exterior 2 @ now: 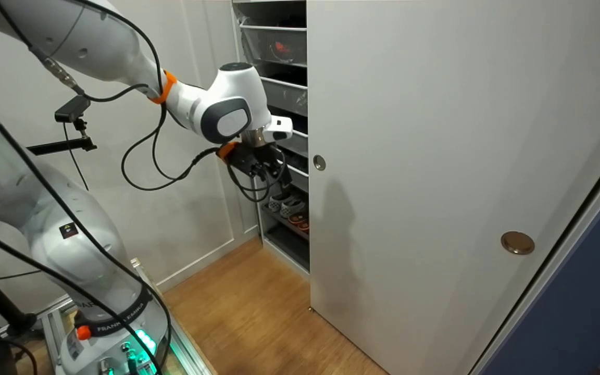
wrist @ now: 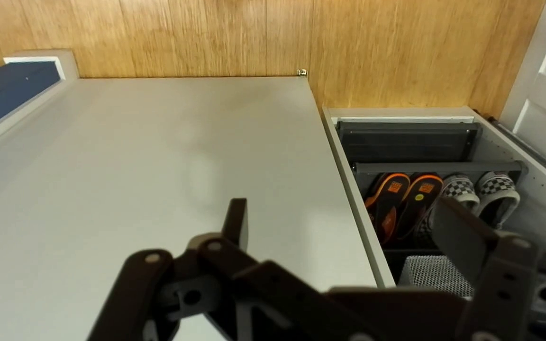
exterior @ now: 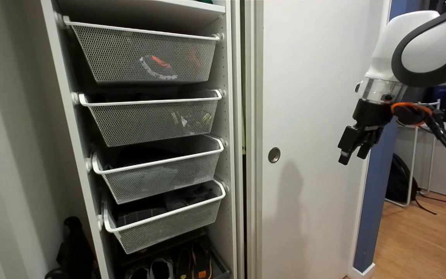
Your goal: Slide the closet door to the left in order to close the closet door
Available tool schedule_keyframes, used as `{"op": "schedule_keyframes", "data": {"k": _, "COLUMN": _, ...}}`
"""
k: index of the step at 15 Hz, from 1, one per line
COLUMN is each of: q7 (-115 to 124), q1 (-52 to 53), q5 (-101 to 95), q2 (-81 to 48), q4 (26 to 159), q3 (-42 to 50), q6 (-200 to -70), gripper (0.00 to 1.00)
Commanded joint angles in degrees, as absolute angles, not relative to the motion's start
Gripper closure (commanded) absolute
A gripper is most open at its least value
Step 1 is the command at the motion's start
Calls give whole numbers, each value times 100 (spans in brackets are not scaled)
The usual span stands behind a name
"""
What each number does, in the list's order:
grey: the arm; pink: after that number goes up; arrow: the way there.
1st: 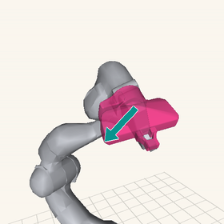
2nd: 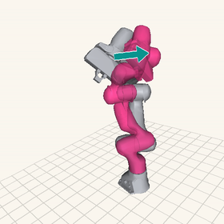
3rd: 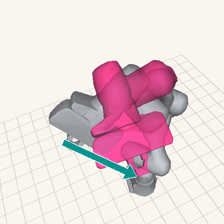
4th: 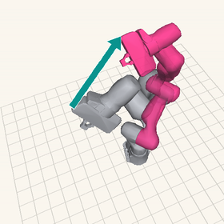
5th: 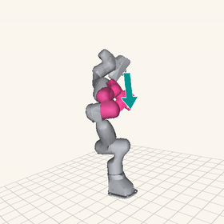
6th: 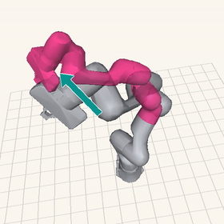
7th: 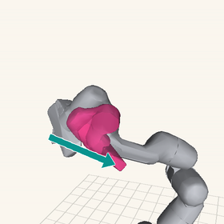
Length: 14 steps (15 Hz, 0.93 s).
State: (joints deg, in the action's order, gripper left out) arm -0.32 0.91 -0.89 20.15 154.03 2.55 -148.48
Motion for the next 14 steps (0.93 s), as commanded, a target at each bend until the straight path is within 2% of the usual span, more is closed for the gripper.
{"op": "schedule_keyframes", "data": {"k": 1, "q7": -56, "q1": 36, "q5": -53, "q2": 2019, "q4": 15389, "q3": 194, "q6": -14833, "gripper": 0}}
{"op": "schedule_keyframes", "data": {"k": 7, "q7": -55, "q1": 36, "q5": -53, "q2": 2019, "q4": 15385, "q3": 195, "q6": -14833, "gripper": 0}}
{"op": "schedule_keyframes", "data": {"k": 14, "q7": 267, "q1": 178, "q5": 96, "q2": 1387, "q4": 14971, "q3": -27, "q6": -15096, "gripper": 0}}
